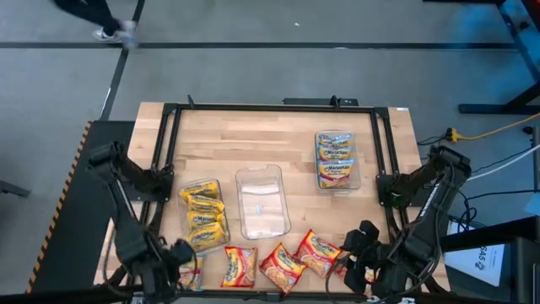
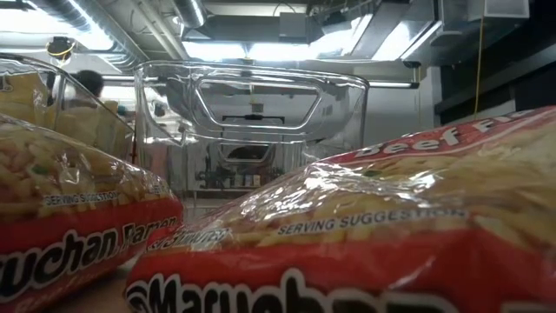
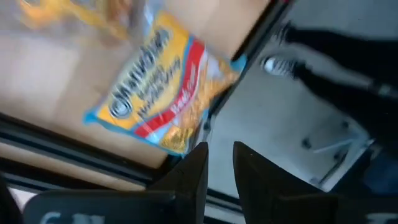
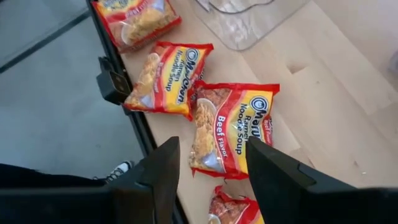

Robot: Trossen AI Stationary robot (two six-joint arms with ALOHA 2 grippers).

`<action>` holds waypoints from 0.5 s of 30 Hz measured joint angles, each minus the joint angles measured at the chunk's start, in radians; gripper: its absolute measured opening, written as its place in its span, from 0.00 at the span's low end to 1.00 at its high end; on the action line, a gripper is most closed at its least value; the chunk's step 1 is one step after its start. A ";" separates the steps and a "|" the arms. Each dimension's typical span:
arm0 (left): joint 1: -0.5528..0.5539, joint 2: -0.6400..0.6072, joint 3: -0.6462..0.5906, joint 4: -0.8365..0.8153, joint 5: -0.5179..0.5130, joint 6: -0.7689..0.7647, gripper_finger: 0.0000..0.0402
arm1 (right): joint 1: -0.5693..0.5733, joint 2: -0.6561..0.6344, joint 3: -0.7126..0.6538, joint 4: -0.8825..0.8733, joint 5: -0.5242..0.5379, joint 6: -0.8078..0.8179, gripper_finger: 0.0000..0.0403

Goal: Sort Maruchan noodles
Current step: Put the blue noodle pack into the right transparent bin

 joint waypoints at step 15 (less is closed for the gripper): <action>-0.015 0.216 0.000 0.009 0.019 0.003 0.17 | -0.015 0.014 0.000 0.034 -0.038 0.000 0.44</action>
